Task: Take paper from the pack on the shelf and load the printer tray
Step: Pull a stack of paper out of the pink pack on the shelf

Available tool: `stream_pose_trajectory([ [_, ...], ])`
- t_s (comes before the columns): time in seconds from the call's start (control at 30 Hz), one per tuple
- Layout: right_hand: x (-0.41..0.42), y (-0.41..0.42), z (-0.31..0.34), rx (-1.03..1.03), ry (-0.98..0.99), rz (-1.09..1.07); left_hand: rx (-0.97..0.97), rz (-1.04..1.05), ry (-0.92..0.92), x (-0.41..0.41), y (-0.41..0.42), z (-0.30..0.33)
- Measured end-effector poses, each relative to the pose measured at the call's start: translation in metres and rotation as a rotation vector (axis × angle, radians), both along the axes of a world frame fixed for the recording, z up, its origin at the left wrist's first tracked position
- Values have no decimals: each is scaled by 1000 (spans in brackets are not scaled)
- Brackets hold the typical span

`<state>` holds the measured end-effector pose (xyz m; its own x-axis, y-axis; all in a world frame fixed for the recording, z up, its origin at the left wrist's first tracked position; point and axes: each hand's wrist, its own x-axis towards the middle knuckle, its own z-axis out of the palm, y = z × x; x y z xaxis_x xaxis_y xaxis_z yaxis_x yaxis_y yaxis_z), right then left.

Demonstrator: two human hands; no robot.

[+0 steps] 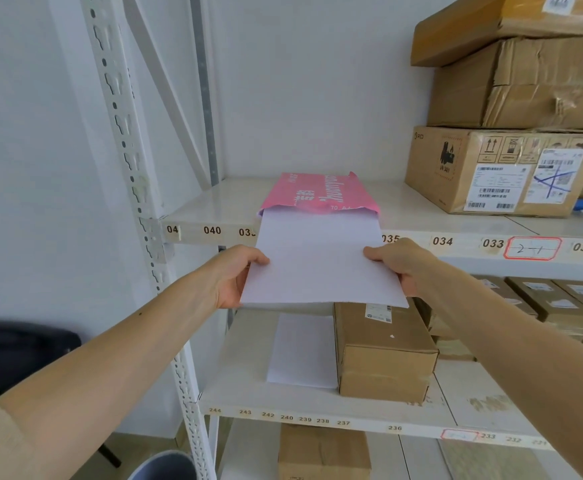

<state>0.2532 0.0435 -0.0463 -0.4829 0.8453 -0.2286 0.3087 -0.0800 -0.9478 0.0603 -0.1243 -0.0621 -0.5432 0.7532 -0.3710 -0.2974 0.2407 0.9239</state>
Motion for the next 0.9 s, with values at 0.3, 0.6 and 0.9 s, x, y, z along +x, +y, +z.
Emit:
stream_pose_trajectory([
  [0.3,18,-17,-13,77,-67,-2,-24,-2,152,17,5,-8],
  [0.6,44,-48,-39,348,-123,-17,23,117,299,56,-3,-54],
  [0.9,80,-84,-64,583,-307,-50,105,215,332,116,-25,-91],
])
